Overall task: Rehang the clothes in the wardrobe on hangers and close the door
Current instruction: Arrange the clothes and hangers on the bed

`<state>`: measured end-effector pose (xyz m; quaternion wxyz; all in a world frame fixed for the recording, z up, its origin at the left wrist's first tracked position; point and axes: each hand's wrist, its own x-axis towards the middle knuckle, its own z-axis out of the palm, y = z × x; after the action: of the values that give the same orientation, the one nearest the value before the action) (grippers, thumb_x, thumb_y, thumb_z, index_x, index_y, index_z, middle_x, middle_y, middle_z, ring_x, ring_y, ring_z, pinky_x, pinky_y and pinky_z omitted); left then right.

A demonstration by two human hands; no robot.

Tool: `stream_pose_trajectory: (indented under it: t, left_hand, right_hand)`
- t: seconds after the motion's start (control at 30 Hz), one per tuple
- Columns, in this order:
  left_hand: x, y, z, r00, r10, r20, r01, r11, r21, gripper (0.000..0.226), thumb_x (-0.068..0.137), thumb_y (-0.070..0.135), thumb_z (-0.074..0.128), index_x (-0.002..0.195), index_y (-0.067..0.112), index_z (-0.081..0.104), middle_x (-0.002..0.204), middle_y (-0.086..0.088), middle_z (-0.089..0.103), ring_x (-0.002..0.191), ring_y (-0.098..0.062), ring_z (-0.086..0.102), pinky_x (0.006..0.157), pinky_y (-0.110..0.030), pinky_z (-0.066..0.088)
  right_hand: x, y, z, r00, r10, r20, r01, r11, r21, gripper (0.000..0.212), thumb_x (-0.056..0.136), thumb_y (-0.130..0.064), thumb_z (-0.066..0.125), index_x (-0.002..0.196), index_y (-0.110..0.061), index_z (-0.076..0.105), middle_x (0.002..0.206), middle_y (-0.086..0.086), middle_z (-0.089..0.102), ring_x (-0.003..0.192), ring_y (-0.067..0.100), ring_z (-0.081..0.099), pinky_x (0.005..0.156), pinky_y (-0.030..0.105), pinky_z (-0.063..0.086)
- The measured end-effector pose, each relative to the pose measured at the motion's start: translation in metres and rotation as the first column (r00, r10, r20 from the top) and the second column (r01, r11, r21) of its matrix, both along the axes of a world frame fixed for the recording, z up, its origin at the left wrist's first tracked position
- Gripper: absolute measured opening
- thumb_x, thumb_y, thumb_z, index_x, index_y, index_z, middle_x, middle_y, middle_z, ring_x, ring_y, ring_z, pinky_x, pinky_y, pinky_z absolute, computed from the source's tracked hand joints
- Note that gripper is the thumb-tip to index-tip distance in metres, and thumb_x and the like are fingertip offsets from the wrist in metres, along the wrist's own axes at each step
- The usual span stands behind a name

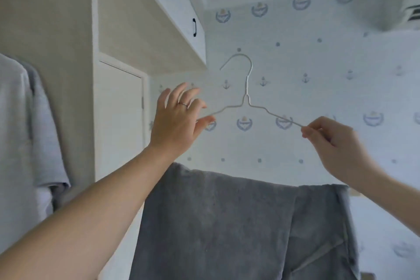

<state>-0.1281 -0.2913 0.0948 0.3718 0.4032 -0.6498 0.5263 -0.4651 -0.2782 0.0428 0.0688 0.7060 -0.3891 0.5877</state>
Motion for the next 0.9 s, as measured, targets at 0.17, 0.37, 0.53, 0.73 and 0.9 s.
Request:
stream_pose_trajectory:
  t: [0.17,0.37,0.53,0.73,0.9]
  left_hand:
    - [-0.123,-0.039,-0.050,0.973,-0.212,0.095,0.200,0.973,0.118,0.040,0.100,0.047,0.047,0.093,0.014,0.067,0.106,-0.002,0.070,0.106,-0.031,0.063,0.089,-0.045,0.044]
    - [-0.290,-0.062,-0.116,0.876,-0.482,0.024,0.451,0.835,0.317,0.042,0.105,0.038,0.044,0.078,0.011,0.062,0.067,-0.002,0.064,0.060,-0.028,0.057,0.058,-0.032,0.038]
    - [-0.423,-0.061,-0.161,0.730,-0.682,-0.039,0.633,0.653,0.416,0.050,0.105,0.044,0.038,0.077,0.011,0.062,0.061,-0.003,0.062,0.048,-0.025,0.055,0.051,-0.025,0.033]
    - [-0.579,-0.042,-0.210,0.512,-0.853,-0.096,0.771,0.408,0.488,0.056,0.101,0.052,0.028,0.071,0.012,0.053,0.054,-0.004,0.052,0.042,-0.031,0.052,0.042,-0.028,0.038]
    - [-0.689,-0.002,-0.256,0.303,-0.943,-0.137,0.810,0.179,0.558,0.052,0.102,0.051,0.038,0.067,0.015,0.050,0.053,-0.008,0.055,0.043,-0.034,0.055,0.042,-0.029,0.040]
  right_hand:
    - [-0.113,0.043,-0.035,0.977,-0.214,-0.028,0.215,0.970,0.114,0.021,0.092,-0.043,0.056,0.075,-0.031,0.060,0.057,-0.001,0.056,0.043,0.006,0.043,0.043,0.021,0.036]
    - [-0.238,0.103,-0.084,0.862,-0.502,-0.062,0.501,0.831,0.241,0.022,0.091,-0.045,0.057,0.072,-0.033,0.057,0.053,-0.010,0.052,0.047,0.008,0.041,0.050,0.031,0.037]
    - [-0.327,0.158,-0.125,0.717,-0.688,-0.111,0.678,0.652,0.339,0.034,0.095,-0.040,0.058,0.063,-0.026,0.053,0.054,-0.010,0.054,0.047,0.009,0.043,0.051,0.031,0.037]
    - [-0.413,0.233,-0.170,0.445,-0.878,-0.175,0.845,0.347,0.407,0.035,0.094,-0.043,0.056,0.064,-0.024,0.055,0.057,-0.007,0.060,0.056,0.014,0.057,0.058,0.033,0.045]
    - [-0.448,0.306,-0.206,0.184,-0.950,-0.251,0.904,0.063,0.423,0.036,0.093,-0.054,0.050,0.074,-0.023,0.057,0.060,-0.007,0.059,0.058,0.015,0.058,0.058,0.036,0.047]
